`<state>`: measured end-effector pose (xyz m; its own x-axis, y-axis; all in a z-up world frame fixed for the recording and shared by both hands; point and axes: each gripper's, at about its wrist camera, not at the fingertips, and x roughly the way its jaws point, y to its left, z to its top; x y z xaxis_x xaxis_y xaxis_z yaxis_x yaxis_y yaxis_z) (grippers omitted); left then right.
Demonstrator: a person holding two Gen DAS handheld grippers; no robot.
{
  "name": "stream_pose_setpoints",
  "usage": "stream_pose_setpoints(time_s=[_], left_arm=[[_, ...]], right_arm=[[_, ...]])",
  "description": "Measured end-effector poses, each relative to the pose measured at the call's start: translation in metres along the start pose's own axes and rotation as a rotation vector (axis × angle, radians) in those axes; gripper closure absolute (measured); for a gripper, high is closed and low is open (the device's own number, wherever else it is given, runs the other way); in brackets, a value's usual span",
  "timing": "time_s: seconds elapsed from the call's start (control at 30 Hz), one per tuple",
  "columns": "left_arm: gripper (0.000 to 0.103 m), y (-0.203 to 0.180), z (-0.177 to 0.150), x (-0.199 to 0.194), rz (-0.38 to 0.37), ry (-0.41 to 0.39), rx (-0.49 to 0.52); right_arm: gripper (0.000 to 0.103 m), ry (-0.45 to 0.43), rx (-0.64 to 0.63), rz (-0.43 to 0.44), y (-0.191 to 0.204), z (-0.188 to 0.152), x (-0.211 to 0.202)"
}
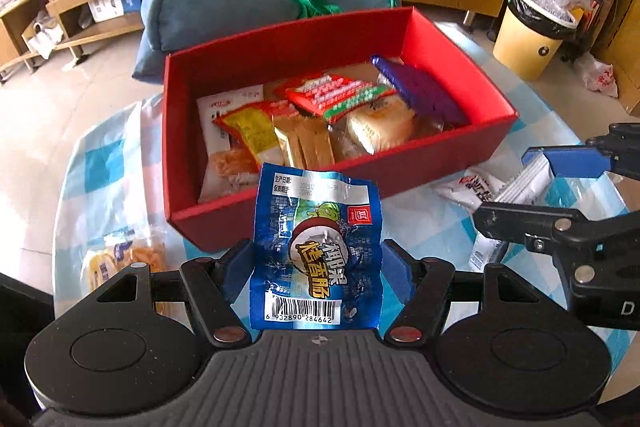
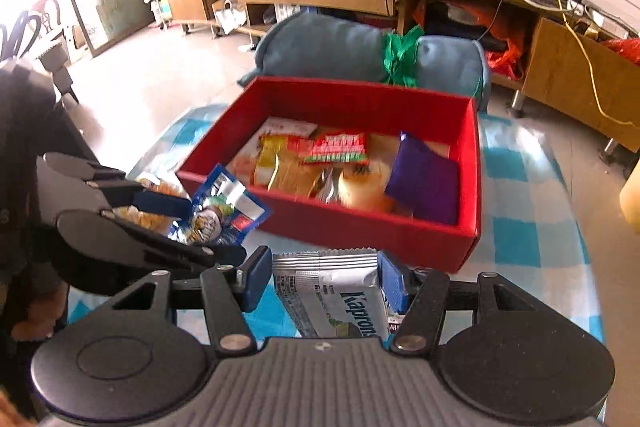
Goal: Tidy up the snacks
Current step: 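Lift the blue packet and Kaprons wafer and carry both over the red box, then lower both snacks into the red box and open both grippers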
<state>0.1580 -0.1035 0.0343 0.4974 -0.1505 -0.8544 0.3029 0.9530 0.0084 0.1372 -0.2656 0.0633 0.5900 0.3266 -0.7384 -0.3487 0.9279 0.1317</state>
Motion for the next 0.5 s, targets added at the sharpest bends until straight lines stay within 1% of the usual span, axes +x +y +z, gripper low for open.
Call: stream_pose_setpoints(time_s=[0.2,0.5], left_arm=[[0.029,-0.004,0.015,-0.004,0.0,-0.037,0.004],[0.029,-0.003,0.042,0.002,0.039,-0.073,0.007]], right_arm=[[0.05,-0.046,0.002,-0.005,-0.004,0.019,-0.003],[0.05,-0.085,0.008,-0.015,-0.015,0.049,0.007]])
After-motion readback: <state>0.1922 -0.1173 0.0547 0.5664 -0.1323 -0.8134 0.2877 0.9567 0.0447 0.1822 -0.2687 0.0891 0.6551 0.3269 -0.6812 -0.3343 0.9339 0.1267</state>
